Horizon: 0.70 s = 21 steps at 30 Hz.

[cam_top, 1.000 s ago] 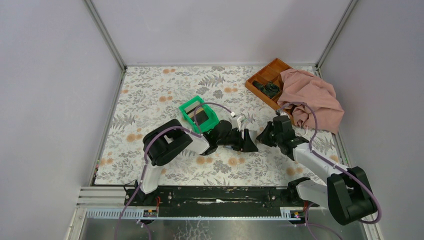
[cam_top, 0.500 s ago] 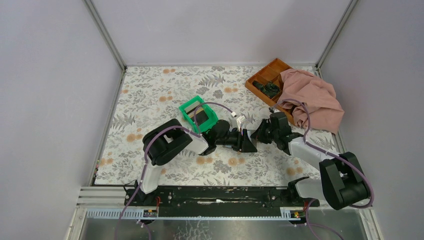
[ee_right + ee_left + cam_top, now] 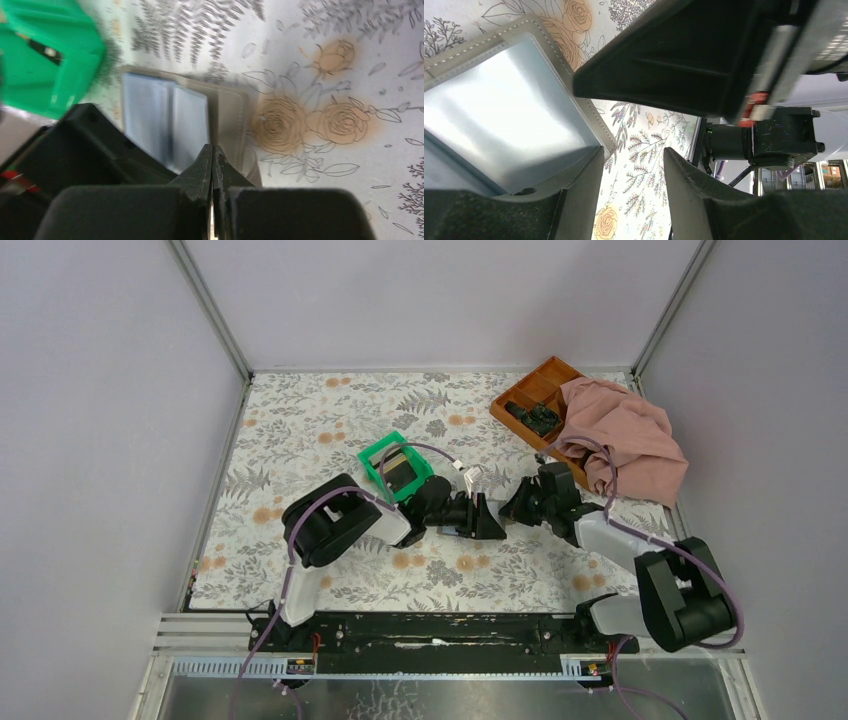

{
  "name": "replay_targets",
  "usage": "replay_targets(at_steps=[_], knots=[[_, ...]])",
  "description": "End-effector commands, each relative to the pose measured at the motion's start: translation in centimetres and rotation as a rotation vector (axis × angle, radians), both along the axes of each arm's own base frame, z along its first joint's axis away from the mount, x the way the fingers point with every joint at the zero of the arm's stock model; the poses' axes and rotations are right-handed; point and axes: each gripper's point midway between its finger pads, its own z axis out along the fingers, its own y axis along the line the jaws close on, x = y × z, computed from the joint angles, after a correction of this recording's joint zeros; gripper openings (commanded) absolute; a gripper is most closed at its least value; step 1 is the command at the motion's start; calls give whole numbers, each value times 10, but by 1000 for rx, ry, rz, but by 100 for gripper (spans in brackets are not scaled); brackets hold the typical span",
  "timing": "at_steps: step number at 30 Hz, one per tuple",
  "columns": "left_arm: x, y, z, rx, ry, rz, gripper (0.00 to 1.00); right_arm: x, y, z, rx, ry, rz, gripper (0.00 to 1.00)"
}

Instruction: Take the credit cards out of the card holder

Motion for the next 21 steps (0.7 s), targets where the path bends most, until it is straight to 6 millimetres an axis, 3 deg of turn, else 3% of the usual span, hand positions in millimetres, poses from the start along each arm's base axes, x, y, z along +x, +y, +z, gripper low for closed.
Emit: replay_targets(at_steps=[1, 4, 9, 15, 21], knots=[[3, 0, 16, -64, -36, -15, 55, 11, 17, 48, 92, -176, 75, 0], [5, 2, 18, -71, -42, -9, 55, 10, 22, 64, 132, -229, 98, 0], [5, 3, 20, -79, -47, -14, 55, 11, 33, 73, 190, -241, 135, 0], [3, 3, 24, -90, -55, -24, 56, 12, 45, 44, 203, -130, 183, 0], [3, 8, 39, -110, -95, -22, 58, 8, 32, 6, 140, -34, 114, 0]])
